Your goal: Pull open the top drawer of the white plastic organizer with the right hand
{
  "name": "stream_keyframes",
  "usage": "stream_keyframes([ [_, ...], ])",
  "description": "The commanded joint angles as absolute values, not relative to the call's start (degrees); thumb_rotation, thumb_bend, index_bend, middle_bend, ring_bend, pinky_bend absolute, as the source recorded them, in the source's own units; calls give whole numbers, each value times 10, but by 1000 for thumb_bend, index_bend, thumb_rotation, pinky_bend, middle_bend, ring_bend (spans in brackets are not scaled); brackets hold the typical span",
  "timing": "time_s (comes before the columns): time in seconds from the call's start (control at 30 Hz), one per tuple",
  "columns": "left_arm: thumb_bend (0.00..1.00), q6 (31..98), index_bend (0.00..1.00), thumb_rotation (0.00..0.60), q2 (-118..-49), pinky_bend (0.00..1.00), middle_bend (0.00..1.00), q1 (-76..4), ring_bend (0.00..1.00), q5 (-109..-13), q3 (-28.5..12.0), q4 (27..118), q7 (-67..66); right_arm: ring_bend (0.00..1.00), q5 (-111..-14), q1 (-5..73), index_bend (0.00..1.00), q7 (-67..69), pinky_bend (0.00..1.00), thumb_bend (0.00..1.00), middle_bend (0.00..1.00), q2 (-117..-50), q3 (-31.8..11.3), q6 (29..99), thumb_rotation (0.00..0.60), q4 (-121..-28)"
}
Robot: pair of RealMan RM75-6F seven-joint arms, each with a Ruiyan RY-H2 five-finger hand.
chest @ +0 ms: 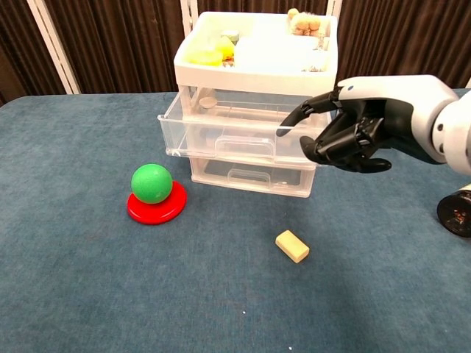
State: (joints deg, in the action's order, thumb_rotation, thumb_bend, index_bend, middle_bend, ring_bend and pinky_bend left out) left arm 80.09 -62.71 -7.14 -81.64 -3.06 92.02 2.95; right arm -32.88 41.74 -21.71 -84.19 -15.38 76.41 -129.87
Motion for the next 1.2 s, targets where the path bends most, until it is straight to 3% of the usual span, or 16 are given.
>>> stream_keyframes([
  [0.03,9,798,49,600,-626,110,0,-72,0,-814,-31,921,30,812,-332,413,277,-216,946,628,869,-839,-148,763,600,-1303],
  [0.1,9,799,48,600,-626,110,0,-72,0,-815,-31,921,30,810,-337,410,231,-215,946,625,868,-838,-142,762,600,-1305],
  [0.23,9,801,49,600,-626,110,0,-71,0,-817,-30,921,29,800,-358,405,16,-219,946,530,856,-837,-129,765,600,-1309],
  [0.37,9,808,49,600,-627,110,0,-69,0,-820,-30,921,31,795,-390,402,0,-237,946,449,850,-834,-117,779,600,-1313],
  [0.6,11,816,52,600,-627,110,0,-65,0,-825,-29,919,33,757,-463,381,0,-271,912,434,809,-813,-89,824,600,-1330],
  [0.67,16,821,55,600,-626,110,0,-63,0,-827,-29,920,33,698,-494,366,0,-282,864,426,746,-792,-71,842,600,-1336],
  [0.77,20,828,56,600,-624,110,0,-59,0,-831,-27,921,33,502,-546,340,0,-287,704,381,541,-751,-38,857,600,-1337],
  [0.83,20,837,56,600,-623,110,0,-56,0,-838,-26,922,30,292,-584,316,0,-282,548,322,324,-710,-4,861,600,-1328],
  [0.93,21,848,55,600,-625,109,0,-51,0,-847,-23,920,18,47,-632,284,0,-260,340,260,81,-658,42,857,600,-1302],
  [1.0,19,854,55,600,-627,100,0,-50,0,-851,-22,918,8,0,-653,265,0,-244,220,234,10,-635,65,858,600,-1281],
  [1.07,14,861,55,600,-631,92,0,-48,0,-855,-21,916,-13,0,-684,237,0,-215,155,219,0,-613,93,862,600,-1242],
  [1.2,9,868,52,600,-637,85,0,-45,0,-855,-22,916,-43,0,-735,191,0,-173,119,201,0,-612,122,879,600,-1163],
])
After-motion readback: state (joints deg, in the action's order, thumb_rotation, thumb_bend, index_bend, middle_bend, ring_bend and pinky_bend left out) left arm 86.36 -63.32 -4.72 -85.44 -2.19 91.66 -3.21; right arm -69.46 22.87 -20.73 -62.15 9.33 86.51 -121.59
